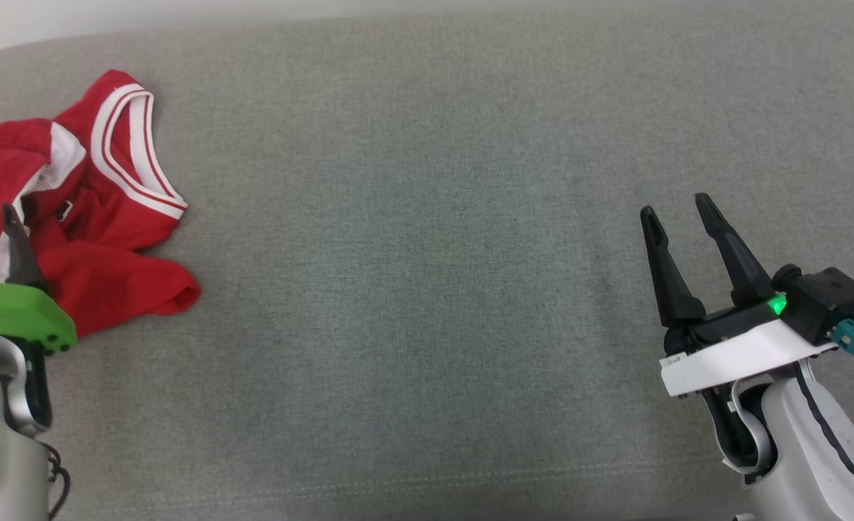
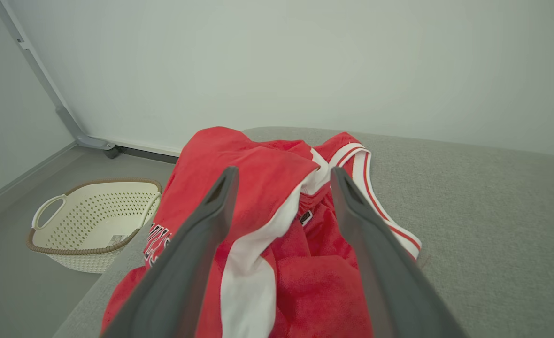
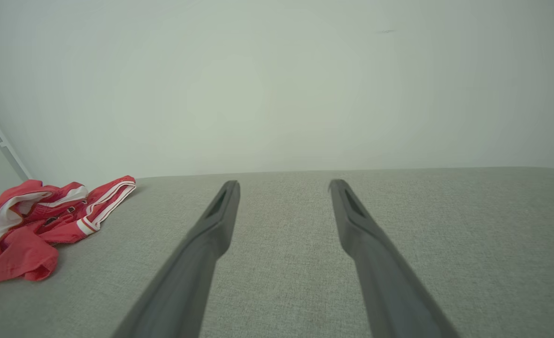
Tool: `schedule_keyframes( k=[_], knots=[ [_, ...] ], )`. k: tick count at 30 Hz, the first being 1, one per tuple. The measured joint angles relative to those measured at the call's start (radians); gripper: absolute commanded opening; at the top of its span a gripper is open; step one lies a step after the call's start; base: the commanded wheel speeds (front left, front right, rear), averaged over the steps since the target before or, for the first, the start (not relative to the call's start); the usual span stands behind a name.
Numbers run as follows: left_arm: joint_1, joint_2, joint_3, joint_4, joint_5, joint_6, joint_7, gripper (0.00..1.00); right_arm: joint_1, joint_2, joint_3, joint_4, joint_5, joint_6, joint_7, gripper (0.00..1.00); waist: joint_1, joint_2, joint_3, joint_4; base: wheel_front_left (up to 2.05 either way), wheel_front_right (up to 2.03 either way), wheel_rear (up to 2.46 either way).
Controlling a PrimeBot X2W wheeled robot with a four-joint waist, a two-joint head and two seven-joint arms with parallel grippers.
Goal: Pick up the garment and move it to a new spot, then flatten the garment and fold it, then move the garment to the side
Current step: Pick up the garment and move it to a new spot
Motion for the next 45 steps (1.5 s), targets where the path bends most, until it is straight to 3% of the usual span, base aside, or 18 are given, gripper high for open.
schedule_keyframes(
  k=[15, 23, 24, 26, 27, 28, 34, 40, 45],
  knots=[
    [-0.177, 0.073, 0.02, 0.176, -0.016, 0.013, 0.083, 1.0, -0.077, 0.029, 0.011, 0.007, -0.007, 0.017, 0.0, 1.0, 0.0, 0.0, 0.128, -0.047, 0.0, 0.0, 0.0],
    [-0.214, 0.071, 0.003, 0.28, -0.013, 0.013, 0.106, 1.0, -0.089, 0.03, -0.007, 0.022, -0.007, 0.017, 0.0, 1.0, 0.0, 0.0, 0.15, -0.076, 0.0, 0.0, 0.0],
    [-0.219, 0.072, 0.004, 0.293, -0.013, 0.013, 0.109, 0.93, -0.091, 0.031, -0.007, 0.024, -0.007, 0.017, 0.0, 1.0, 0.0, 0.0, 0.151, -0.077, 0.0, 0.0, 0.0],
    [-0.222, 0.072, 0.004, 0.307, -0.013, 0.013, 0.108, 0.93, -0.097, 0.032, -0.008, 0.026, -0.007, 0.017, 0.0, 1.0, 0.0001, 0.0, 0.15, -0.079, 0.0, 0.0, 0.0],
    [-0.224, 0.073, 0.004, 0.313, -0.012, 0.013, 0.106, 0.06, -0.099, 0.033, -0.008, 0.026, -0.007, 0.017, 0.0, 1.0, 0.0, 0.0, 0.15, -0.08, 0.0, 0.0, 0.0],
    [-0.227, 0.073, 0.004, 0.319, -0.006, 0.013, 0.096, 0.0, -0.099, 0.033, -0.008, 0.026, -0.007, 0.017, 0.0, 1.0, 0.0, 0.0, 0.15, -0.081, 0.0, 0.0, 0.0],
    [-0.246, 0.074, 0.0, 0.339, 0.012, 0.011, 0.038, 0.0, -0.099, 0.038, -0.008, 0.047, -0.007, 0.018, 0.0, 1.0, 0.0, 0.0, 0.137, -0.083, 0.0, 0.0, 0.0],
    [-0.25, 0.067, -0.027, 0.337, 0.021, -0.026, -0.04, 0.0, -0.099, 0.043, -0.018, 0.064, -0.007, 0.025, 0.0, 1.0, 0.0, 0.0, 0.105, -0.084, 0.0, 0.0, 0.0],
    [-0.284, 0.02, -0.074, 0.295, 0.037, -0.054, -0.061, 0.0, -0.096, 0.044, -0.025, 0.083, -0.007, 0.026, 0.0, 1.0, -0.0001, 0.0, 0.066, -0.079, 0.0, 0.0, 0.0]
  ],
)
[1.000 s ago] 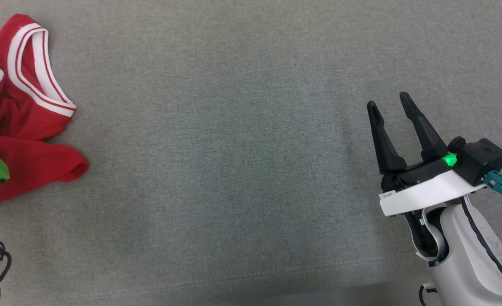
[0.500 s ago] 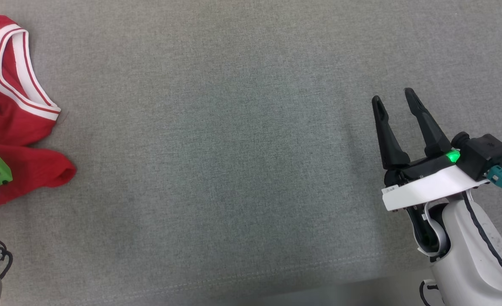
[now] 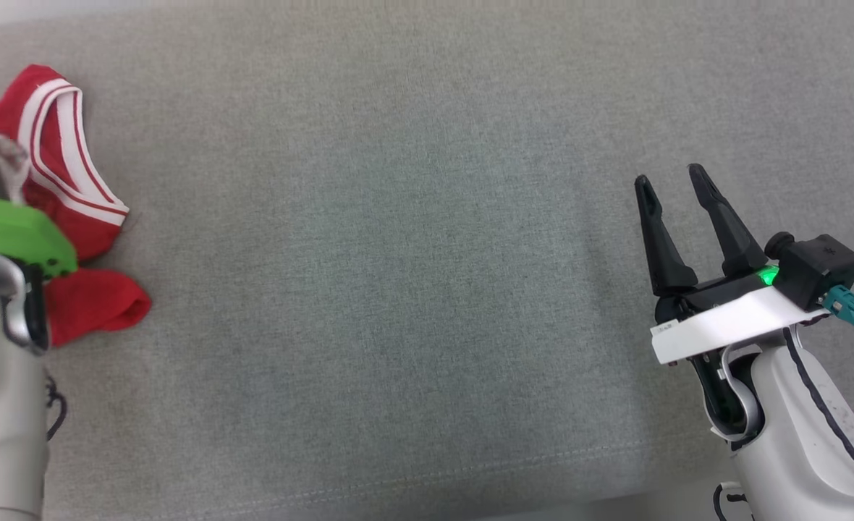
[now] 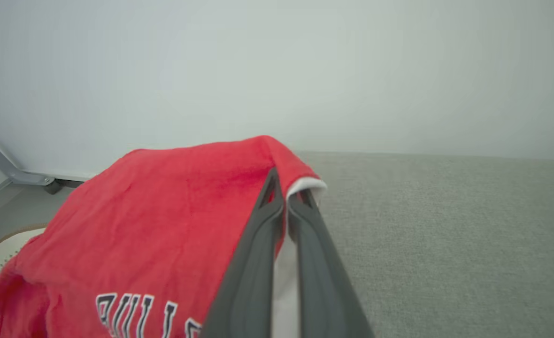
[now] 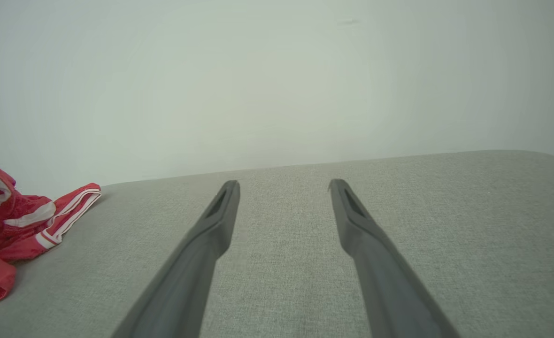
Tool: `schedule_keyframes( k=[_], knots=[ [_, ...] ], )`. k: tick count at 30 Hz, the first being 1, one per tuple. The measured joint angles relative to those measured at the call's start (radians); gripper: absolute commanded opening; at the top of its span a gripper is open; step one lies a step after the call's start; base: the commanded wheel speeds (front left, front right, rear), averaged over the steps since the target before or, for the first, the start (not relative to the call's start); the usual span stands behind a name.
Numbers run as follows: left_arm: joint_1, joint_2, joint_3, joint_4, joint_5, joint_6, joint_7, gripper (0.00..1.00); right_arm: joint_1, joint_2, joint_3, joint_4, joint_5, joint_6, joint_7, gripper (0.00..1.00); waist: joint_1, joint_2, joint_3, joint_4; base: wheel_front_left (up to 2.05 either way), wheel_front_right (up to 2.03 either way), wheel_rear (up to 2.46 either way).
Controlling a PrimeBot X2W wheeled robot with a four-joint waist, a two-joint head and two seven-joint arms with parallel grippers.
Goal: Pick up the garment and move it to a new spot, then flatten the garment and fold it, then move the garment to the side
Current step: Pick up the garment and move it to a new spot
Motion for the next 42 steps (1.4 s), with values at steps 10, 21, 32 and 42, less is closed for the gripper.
schedule_keyframes(
  k=[10, 21, 32, 42],
  knots=[
    [-0.033, -0.1, -0.073, -0.069, -0.002, -0.077, -0.008, 0.0, 0.025, 0.013, 0.006, 0.023, 0.002, 0.0, 0.0, 1.0, 0.0, 0.0001, -0.09, 0.006, 0.0, 0.0, 0.0],
    [-0.158, -0.182, -0.205, -0.234, -0.021, -0.103, -0.008, 0.0, 0.067, 0.023, 0.013, 0.034, 0.014, 0.0, 0.0, 1.0, 0.0, 0.0, -0.166, -0.049, 0.0, 0.0, 0.0],
    [-0.144, -0.215, -0.23, -0.294, -0.155, -0.106, 0.064, 0.0, 0.086, 0.026, 0.016, 0.03, 0.027, 0.0, 0.0, 1.0, 0.0, 0.0001, -0.192, -0.11, 0.0, 0.0, 0.0],
    [0.162, -0.225, -0.31, -0.177, -0.285, -0.106, 0.116, 0.0, 0.105, 0.015, -0.009, 0.016, 0.029, 0.0, 0.0, 1.0, 0.0, 0.0, -0.173, -0.102, 0.0, 0.0, 0.0]
  ],
)
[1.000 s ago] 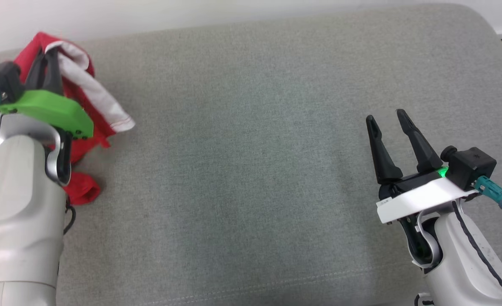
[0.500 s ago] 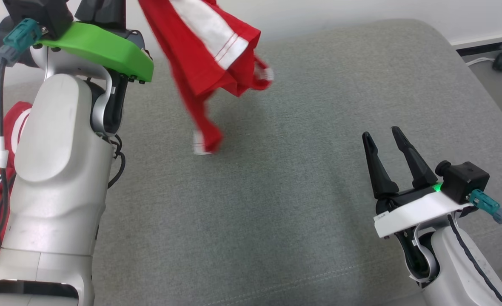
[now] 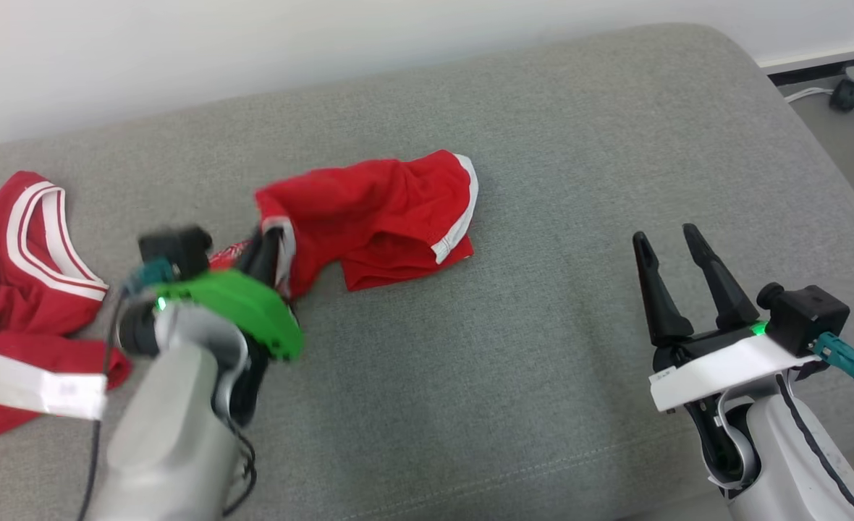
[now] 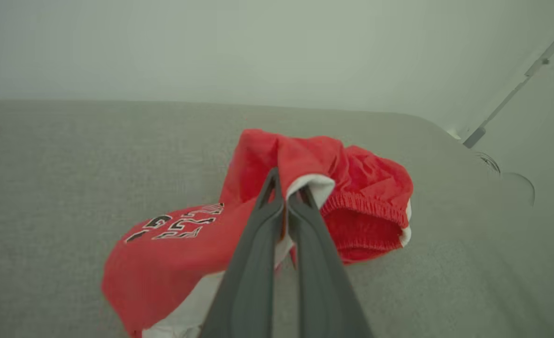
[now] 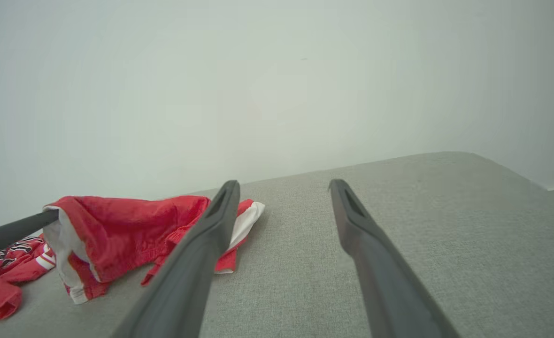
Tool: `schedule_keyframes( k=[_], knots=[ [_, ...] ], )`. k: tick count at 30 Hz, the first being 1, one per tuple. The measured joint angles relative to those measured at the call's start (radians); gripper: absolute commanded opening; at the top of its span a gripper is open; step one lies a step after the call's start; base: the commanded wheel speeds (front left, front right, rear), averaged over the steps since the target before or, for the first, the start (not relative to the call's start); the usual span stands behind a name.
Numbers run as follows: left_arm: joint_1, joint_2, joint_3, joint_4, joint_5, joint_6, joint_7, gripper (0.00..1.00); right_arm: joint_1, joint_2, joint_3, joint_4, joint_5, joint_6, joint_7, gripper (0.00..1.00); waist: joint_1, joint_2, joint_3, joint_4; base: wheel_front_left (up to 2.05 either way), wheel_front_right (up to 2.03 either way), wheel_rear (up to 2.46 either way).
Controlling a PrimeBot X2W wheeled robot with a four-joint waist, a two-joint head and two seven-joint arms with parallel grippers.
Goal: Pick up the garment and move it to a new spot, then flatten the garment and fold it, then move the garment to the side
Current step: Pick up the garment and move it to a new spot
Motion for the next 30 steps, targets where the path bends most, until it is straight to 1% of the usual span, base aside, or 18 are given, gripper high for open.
schedule_keyframes(
  k=[4, 10, 13, 14, 15, 16, 22, 25, 27, 30],
  knots=[
    [0.071, 0.002, -0.06, 0.04, -0.003, 0.0, 0.006, 0.0, -0.002, -0.002, 0.016, -0.004, 0.0, 0.0, 0.0, 1.0, 0.0, 0.0, 0.005, 0.011, 0.0, 0.0, 0.0],
    [0.075, 0.002, -0.109, 0.03, -0.006, 0.0, 0.008, 0.0, -0.004, -0.015, 0.024, -0.007, 0.0, 0.0, 0.0, 1.0, 0.0, 0.0, 0.016, 0.016, 0.0, 0.0, 0.0],
    [0.075, 0.003, -0.117, 0.017, -0.005, 0.0, -0.019, 0.0, -0.004, -0.018, 0.028, -0.007, 0.0, 0.0, 0.0, 1.0, 0.0, 0.0, 0.02, 0.018, 0.0, 0.0, 0.0],
    [0.073, 0.003, -0.132, 0.014, 0.004, 0.0, -0.032, 0.0, -0.004, -0.021, 0.028, -0.006, 0.0, 0.0, 0.0, 1.0, 0.0, 0.0, 0.02, 0.02, 0.0, 0.0, 0.0],
    [0.072, 0.003, -0.138, 0.015, 0.012, 0.0, -0.032, 0.88, -0.004, -0.022, 0.028, -0.004, 0.0, 0.0, 0.0, 1.0, 0.0, 0.0, 0.021, 0.021, 0.0, 0.0, 0.0],
    [0.072, 0.002, -0.142, 0.016, 0.021, 0.0, -0.04, 1.0, -0.004, -0.023, 0.029, -0.003, 0.0, 0.0, 0.0, 1.0, 0.0, 0.0, 0.021, 0.022, 0.0, 0.0, 0.0],
    [0.07, 0.005, -0.152, 0.017, 0.042, 0.0, -0.068, 1.0, -0.004, -0.023, 0.038, -0.001, 0.001, 0.0, 0.0, 1.0, 0.0, 0.0, 0.019, 0.03, 0.0, 0.0, 0.0],
    [0.068, 0.021, -0.155, 0.01, 0.076, 0.0, -0.081, 1.0, -0.004, -0.025, 0.039, 0.002, 0.001, 0.0, 0.0, 1.0, 0.0, 0.0, 0.018, 0.035, 0.0, 0.0, 0.0],
    [0.065, 0.034, -0.158, 0.009, 0.097, 0.006, -0.082, 1.0, -0.004, -0.03, 0.036, 0.003, 0.001, 0.0, 0.0, 1.0, 0.0, 0.0, 0.018, 0.041, 0.0, 0.0, 0.0],
    [0.063, 0.05, -0.165, 0.009, 0.118, 0.032, -0.09, 1.0, -0.004, -0.036, 0.032, 0.003, 0.001, 0.0, 0.0, 1.0, 0.0, 0.0, 0.018, 0.052, 0.0, 0.0, 0.0]
  ],
)
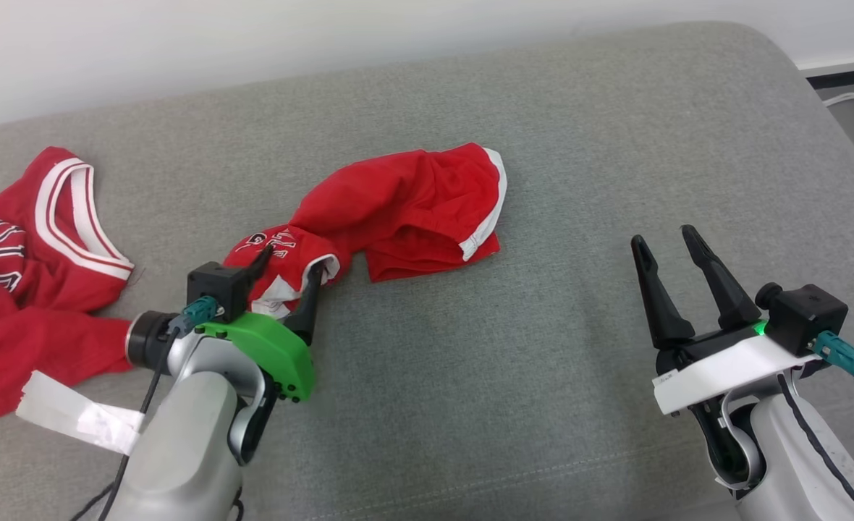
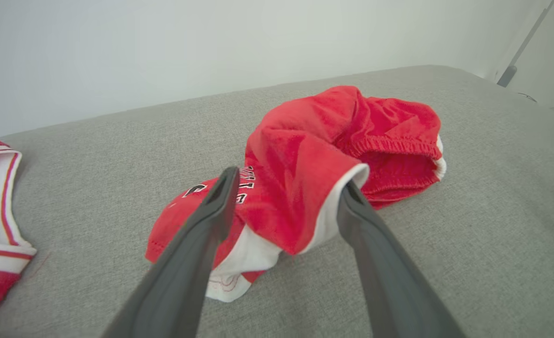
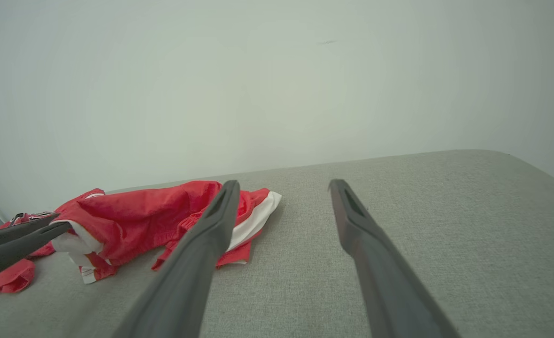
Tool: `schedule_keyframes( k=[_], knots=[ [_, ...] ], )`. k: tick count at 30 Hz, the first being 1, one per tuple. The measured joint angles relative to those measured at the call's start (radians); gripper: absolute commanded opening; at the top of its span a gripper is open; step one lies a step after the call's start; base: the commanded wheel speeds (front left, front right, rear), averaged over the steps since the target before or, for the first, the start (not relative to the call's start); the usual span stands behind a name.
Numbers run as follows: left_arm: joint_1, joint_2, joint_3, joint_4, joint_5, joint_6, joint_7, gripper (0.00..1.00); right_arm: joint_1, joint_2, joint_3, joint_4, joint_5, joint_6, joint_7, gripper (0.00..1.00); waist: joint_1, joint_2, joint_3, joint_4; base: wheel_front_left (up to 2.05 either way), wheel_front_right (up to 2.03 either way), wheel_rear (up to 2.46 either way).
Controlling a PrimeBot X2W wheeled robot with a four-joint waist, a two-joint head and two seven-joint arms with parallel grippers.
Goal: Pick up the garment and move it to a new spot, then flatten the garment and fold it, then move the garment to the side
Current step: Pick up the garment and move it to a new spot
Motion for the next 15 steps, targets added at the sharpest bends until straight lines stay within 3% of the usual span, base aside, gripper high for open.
schedule_keyframes(
  k=[6, 15],
  knots=[
    [0.001, 0.039, 0.016, 0.0, 0.035, 0.045, -0.011, 1.0, 0.0, -0.002, 0.027, 0.004, 0.0, 0.0, 0.0, 1.0, 0.0, 0.0, -0.004, 0.017, 0.0, 0.0, 0.0],
    [0.006, 0.045, 0.029, -0.052, 0.049, 0.08, -0.031, 1.0, 0.0, -0.015, 0.07, 0.02, 0.015, 0.0, 0.0, 1.0, 0.0, 0.0, -0.012, 0.036, 0.0, 0.0, 0.0]
  ],
)
